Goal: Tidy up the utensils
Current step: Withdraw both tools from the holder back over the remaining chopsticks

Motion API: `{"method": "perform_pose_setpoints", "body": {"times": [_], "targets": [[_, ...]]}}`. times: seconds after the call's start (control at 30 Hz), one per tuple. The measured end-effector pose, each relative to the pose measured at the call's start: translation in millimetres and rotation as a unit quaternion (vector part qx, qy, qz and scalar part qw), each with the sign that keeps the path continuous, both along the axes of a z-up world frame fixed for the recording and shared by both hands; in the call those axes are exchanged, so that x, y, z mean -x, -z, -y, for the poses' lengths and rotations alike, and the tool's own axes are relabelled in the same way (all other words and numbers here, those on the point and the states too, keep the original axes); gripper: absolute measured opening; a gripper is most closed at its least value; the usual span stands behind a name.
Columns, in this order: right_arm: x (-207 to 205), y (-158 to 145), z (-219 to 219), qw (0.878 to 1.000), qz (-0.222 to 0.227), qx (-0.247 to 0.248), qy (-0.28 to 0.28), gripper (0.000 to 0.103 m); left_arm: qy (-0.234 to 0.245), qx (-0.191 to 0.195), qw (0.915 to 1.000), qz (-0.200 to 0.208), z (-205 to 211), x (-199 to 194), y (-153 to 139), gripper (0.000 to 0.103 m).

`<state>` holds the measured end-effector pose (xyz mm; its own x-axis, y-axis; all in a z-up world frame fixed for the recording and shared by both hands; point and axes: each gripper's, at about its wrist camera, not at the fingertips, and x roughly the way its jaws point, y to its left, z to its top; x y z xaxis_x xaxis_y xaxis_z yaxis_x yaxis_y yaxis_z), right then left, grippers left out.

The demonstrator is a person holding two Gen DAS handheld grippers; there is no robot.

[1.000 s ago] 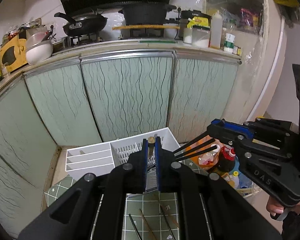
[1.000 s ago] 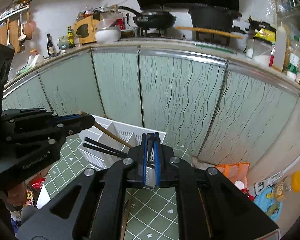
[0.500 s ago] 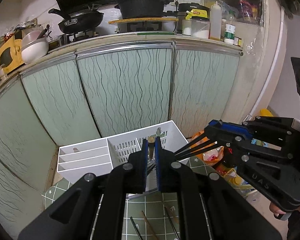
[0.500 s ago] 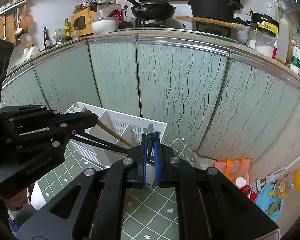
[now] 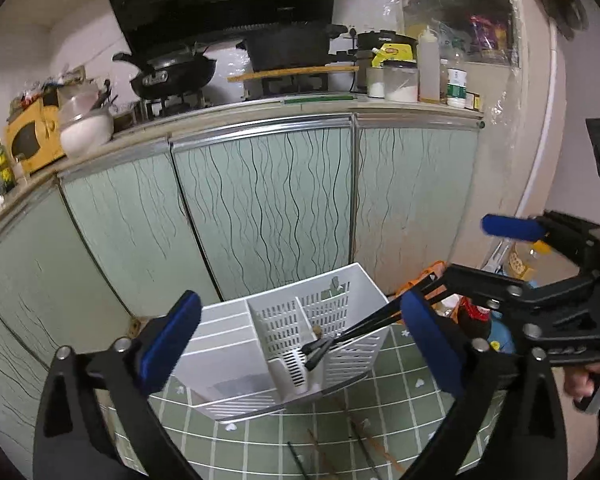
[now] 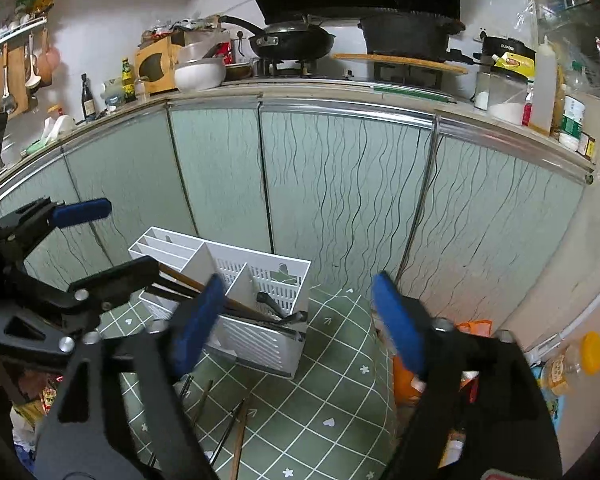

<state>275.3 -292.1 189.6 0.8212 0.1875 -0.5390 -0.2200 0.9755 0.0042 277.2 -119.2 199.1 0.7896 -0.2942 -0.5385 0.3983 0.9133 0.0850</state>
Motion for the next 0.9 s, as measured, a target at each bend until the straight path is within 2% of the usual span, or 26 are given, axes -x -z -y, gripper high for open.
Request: {"method": "perform_pose_setpoints", "body": {"times": [0.07, 0.17, 0.43, 0.63, 0.9], "targets": [[5, -1, 4, 1.000, 0.005, 0.001, -0.005, 0.095, 0.007, -0.009, 0.9999, -0.001, -3, 3, -2, 0.099], [11, -2, 11, 1.000, 0.000, -0.002, -0.013, 0.095, 0.024, -0.007, 0.9996, -0.011, -11, 6, -2, 0.099], [41, 14, 23, 1.000, -0.004, 0.004, -0.003, 0.095, 0.022, 0.010, 0.9997, -0.012, -37, 32, 5, 0.099], [75, 56, 18, 1.000, -0.018, 0.022, -0.002, 0.095, 0.002, -0.002, 0.9999, -0.011, -56, 68, 34, 0.099], [112, 126, 5, 0.998, -0.049, 0.028, 0.003, 0.095, -0.031, 0.001, 0.9990, -0.034, -74, 112, 91, 0.099]]}}
